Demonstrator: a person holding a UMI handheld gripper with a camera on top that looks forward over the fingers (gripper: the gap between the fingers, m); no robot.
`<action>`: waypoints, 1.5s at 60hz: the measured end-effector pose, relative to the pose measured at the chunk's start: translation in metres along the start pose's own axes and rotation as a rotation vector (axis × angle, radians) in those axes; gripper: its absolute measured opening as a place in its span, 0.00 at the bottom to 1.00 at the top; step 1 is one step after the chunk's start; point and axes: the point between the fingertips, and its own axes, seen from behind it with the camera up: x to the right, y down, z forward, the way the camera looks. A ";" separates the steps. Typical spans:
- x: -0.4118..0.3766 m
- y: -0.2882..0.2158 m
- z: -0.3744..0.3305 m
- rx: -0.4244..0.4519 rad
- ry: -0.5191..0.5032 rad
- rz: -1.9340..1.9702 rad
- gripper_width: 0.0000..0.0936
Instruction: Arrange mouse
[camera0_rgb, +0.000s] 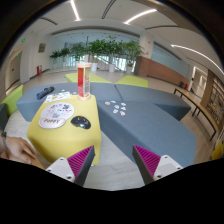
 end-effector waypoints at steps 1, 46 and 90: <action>-0.001 -0.008 -0.005 0.003 -0.002 -0.006 0.89; -0.106 -0.017 0.167 0.105 -0.249 -0.045 0.90; -0.146 -0.087 0.253 0.040 -0.314 0.373 0.51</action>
